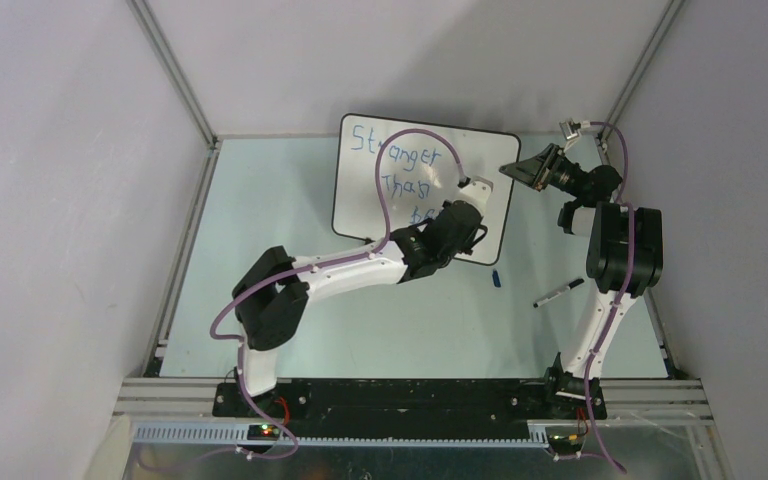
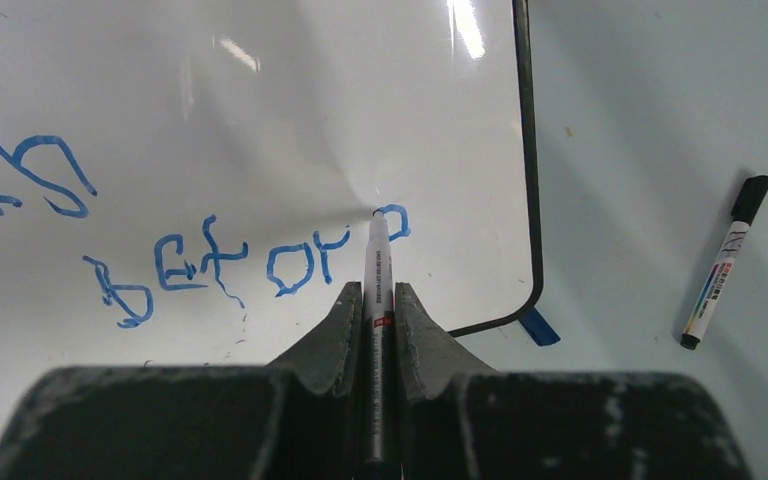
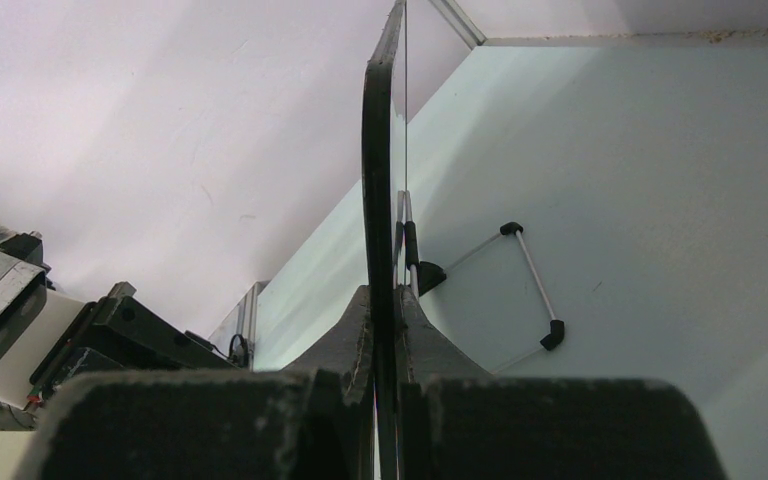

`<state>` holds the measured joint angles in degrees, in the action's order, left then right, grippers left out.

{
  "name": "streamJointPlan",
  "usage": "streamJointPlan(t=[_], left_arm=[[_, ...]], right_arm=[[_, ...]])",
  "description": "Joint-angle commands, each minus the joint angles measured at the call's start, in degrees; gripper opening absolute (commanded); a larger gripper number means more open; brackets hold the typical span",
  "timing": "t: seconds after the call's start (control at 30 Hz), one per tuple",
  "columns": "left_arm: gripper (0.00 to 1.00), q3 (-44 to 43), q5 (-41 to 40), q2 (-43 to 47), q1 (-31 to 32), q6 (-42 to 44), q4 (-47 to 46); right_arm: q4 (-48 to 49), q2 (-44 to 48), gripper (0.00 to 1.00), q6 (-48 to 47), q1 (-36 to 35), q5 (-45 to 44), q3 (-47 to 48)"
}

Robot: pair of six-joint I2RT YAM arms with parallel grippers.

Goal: Write a sentence on the whiteboard

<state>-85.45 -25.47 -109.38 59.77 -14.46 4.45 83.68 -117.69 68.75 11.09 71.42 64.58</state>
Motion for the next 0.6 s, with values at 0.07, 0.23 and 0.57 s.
streamJointPlan(t=[0.07, 0.23, 0.57], left_arm=[[0.0, 1.3, -3.1, 1.9, -1.0, 1.5, 1.0], [0.0, 2.5, -3.1, 2.9, -1.0, 1.4, 0.7], [0.0, 3.6, -1.2, 3.0, -0.8, 1.0, 0.2]], right_arm=[[2.6, 4.7, 0.0, 4.0, 0.1, -0.3, 0.6], [2.6, 4.7, 0.0, 4.0, 0.1, -0.3, 0.5], [2.7, 4.7, 0.0, 3.9, 0.0, -0.3, 0.6]])
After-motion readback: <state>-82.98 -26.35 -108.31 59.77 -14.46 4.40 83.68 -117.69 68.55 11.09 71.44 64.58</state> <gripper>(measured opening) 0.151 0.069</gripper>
